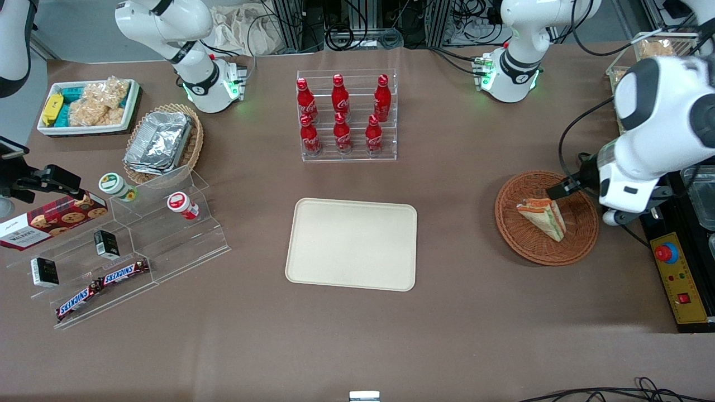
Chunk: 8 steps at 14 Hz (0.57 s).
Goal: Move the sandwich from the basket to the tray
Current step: 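Move the left gripper over the sandwich in the wicker basket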
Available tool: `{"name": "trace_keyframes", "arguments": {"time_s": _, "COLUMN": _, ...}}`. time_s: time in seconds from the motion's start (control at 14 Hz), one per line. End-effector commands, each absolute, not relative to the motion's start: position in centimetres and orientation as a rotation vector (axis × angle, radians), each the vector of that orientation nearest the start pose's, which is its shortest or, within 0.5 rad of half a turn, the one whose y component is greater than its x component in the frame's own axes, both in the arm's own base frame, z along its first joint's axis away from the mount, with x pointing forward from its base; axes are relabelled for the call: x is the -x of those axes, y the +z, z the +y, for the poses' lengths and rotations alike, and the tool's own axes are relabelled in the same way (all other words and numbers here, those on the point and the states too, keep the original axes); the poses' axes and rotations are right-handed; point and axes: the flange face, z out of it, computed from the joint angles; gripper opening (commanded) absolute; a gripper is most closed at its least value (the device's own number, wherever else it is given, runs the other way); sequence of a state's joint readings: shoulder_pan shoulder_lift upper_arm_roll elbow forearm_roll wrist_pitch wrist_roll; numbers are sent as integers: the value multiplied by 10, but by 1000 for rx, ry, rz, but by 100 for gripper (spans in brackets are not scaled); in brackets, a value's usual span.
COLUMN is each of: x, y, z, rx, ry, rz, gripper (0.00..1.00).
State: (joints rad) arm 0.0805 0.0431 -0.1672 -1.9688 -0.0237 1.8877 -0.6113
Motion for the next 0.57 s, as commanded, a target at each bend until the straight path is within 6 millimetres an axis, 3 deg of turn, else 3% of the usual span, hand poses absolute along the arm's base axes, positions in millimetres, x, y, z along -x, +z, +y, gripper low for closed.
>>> {"name": "trace_keyframes", "arguments": {"time_s": 0.0, "x": -527, "y": 393, "z": -42, "rx": 2984, "ry": 143, "rz": -913, "gripper": 99}}
{"name": "trace_keyframes", "arguments": {"time_s": 0.21, "x": -517, "y": 347, "z": -25, "rx": 2975, "ry": 123, "rz": -963, "gripper": 99}}
{"name": "trace_keyframes", "arguments": {"time_s": 0.5, "x": -517, "y": 315, "z": -6, "rx": 2928, "ry": 167, "rz": -1060, "gripper": 99}}
